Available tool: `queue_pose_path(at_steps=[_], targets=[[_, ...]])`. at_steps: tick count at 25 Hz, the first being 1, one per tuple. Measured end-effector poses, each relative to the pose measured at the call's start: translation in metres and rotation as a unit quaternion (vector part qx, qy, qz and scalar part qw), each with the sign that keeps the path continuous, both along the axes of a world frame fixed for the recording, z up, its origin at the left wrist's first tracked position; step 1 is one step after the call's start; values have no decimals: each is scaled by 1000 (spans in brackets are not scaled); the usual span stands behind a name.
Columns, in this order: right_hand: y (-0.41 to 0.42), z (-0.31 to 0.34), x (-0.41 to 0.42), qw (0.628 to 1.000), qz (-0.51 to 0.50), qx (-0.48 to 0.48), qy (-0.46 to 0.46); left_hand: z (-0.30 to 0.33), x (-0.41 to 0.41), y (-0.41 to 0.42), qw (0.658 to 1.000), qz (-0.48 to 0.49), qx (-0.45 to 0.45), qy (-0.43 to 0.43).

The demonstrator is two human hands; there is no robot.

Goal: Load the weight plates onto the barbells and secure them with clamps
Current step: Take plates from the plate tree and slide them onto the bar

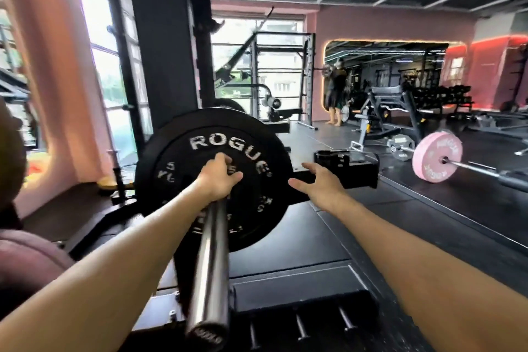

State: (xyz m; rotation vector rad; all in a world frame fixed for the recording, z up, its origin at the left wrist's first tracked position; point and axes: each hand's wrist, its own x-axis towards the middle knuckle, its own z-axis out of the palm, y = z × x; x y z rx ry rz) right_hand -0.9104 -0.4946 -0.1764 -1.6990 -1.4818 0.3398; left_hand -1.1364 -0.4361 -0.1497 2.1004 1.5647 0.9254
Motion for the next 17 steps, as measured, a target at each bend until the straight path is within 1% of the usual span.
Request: queue_pose_path(at_steps=[4, 8, 14, 17], targets=[[23, 4, -54, 999, 42, -2, 5, 1, -65, 3, 997, 73, 5, 2], [53, -3, -76, 999, 41, -11, 6, -8, -97, 23, 994, 109, -10, 10], [116, -29, -78, 999, -20, -48, 7, -38, -97, 78, 991, 130, -32, -1], [141, -44, -76, 996, -45, -73, 1, -49, -85, 101, 991, 135, -21, -16]])
